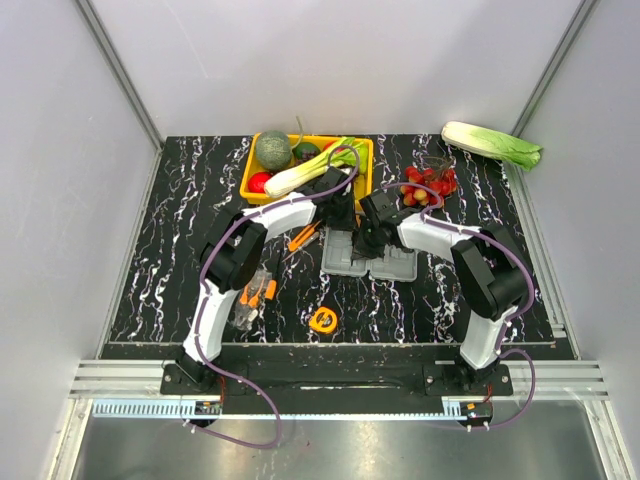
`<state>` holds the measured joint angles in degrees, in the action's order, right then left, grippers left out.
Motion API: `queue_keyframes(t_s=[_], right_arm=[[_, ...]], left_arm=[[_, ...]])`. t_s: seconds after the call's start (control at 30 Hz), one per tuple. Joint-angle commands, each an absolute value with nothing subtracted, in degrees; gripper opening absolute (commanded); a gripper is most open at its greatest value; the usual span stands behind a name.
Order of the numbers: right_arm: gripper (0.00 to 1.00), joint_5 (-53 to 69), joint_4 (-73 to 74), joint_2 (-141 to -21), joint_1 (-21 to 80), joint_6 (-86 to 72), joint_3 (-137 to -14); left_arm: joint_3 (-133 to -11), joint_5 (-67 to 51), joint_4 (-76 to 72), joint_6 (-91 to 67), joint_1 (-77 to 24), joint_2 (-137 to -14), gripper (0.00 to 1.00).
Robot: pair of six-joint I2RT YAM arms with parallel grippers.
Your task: Pack the tool kit
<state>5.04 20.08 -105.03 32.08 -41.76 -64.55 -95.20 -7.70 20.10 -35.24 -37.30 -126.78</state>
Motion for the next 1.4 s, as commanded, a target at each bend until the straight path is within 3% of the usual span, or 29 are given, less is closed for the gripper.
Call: queue_keyframes(t_s=[0.0,0.2,0.3,0.47,0.6,0.77,0.87,1.03,1.27,1.37], right_arm=[[0.00,3.25,25.14,-111.27,32.61,-42.27,-61.35],[0.00,3.25,25.05,-109.70,32.61,-42.45,-62.75],[0.00,2.90,25.05,-106.62,32.61,-41.75,-65.12],[0.16,1.33,26.54,-99.68,32.52,-41.31,-69.51],[0.28,0.26,28.12,-94.85,32.52,-40.78,-70.22],[0.38,-0.36,27.95,-91.41,32.61,-39.20,-67.24],[0.44,5.25,25.49,-91.05,32.61,-36.22,-65.57],[0.47,8.17,23.64,-92.63,34.54,-34.45,-66.00],[0.47,8.35,22.24,-93.52,35.77,-35.42,-66.36],[0.46,7.91,21.97,-92.82,35.68,-35.59,-65.66]], left_arm=[[-95.10,-6.85,22.50,-35.07,-37.70,-130.78,0.00],[-96.23,-7.47,23.64,-34.89,-37.62,-129.73,0.02],[-98.95,-7.38,24.87,-34.28,-37.36,-126.93,0.21],[-101.42,-6.24,25.14,-33.66,-36.21,-119.37,0.56],[-98.71,-5.80,25.14,-32.70,-34.63,-112.26,0.67],[-88.18,-4.05,25.57,-30.68,-30.77,-101.54,0.70],[-79.48,-0.54,26.71,-29.10,-27.96,-94.59,0.73],[-68.22,6.23,30.41,-26.37,-25.58,-86.67,0.73],[-63.81,5.19,33.04,-26.37,-25.49,-90.96,0.49],[-64.25,6.06,34.89,-26.63,-25.58,-93.33,0.44]])
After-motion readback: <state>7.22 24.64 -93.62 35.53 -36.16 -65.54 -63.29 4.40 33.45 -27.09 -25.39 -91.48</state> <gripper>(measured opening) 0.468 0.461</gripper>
